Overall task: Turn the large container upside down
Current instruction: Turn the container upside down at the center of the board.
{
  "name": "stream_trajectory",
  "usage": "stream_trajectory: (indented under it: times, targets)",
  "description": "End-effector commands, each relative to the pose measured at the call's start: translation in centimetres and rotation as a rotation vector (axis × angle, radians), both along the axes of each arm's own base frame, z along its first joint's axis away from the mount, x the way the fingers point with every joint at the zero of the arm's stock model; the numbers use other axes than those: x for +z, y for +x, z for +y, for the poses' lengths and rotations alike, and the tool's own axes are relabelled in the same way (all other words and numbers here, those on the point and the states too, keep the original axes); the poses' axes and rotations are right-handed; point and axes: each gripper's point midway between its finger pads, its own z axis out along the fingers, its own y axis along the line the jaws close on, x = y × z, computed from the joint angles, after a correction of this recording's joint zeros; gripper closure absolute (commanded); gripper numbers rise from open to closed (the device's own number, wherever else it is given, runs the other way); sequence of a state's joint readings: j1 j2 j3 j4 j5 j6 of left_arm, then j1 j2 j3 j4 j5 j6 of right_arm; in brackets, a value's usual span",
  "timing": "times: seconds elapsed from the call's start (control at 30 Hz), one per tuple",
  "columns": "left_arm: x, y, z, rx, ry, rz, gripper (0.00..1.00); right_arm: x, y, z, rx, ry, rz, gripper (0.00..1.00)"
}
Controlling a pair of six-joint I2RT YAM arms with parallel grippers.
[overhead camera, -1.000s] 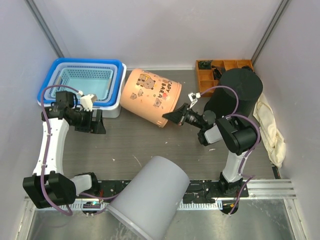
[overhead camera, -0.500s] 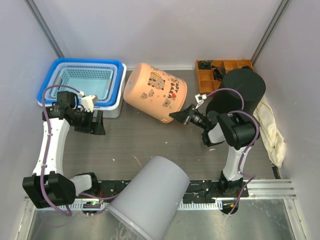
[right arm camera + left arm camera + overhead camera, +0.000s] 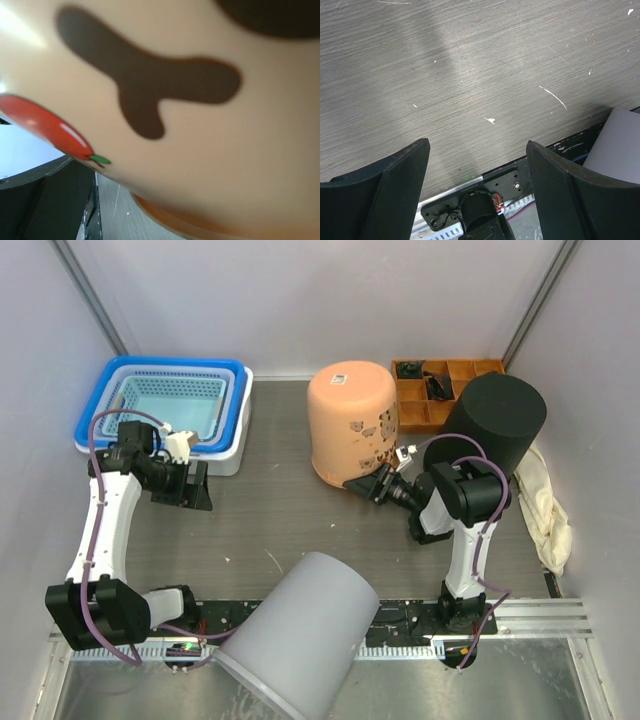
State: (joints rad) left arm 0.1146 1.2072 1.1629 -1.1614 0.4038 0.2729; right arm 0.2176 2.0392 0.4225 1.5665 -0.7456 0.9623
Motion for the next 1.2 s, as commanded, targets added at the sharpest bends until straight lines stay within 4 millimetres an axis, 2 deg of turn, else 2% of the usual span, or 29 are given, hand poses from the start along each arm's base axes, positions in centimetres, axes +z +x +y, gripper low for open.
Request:
stream_trajectory:
  times: [0.0,0.2,0.33,0.47,0.57,0.7,0.97,1.17]
  targets:
    - [1.1,0.7,-0.2,-0.016,-0.001,-0.05,0.2,2.7,-0.1,0.2,0.024,0.011,-0.116,0.0]
    - [1.1,0.4,-0.3,-0.016,0.0,-0.054,0.2,1.8,0.3,0.3,0.033,-0.104,-0.064,0.0]
    - [1.1,0.4,-0.4,-0.019,-0.008,-0.053,0.2,0.4,-1.0,0.2,0.103,-0.261,-0.024,0.0]
    - [1.1,0.3,-0.6,-0.023,-0.014,-0.053,0.2,-2.2,-3.0,-0.4,0.226,-0.436,0.107,0.0]
    - [1.2,0.3,-0.7,-0.026,-0.019,-0.061,0.2,-2.0,-2.9,-1.2,0.285,-0.561,0.063,0.0]
    - [1.2,0.3,-0.7,-0.027,-0.022,-0.065,0.2,-2.0,-3.3,-2.2,0.309,-0.655,0.093,0.0]
    - [1.1,0.4,-1.0,-0.034,-0.035,-0.068,0.2,-2.7,-4.2,-2.8,0.334,-0.686,0.128,0.0]
    - [0.9,0.3,-1.0,-0.038,-0.037,-0.066,0.2,-3.6,-3.9,-3.5,0.313,-0.69,0.212,0.0]
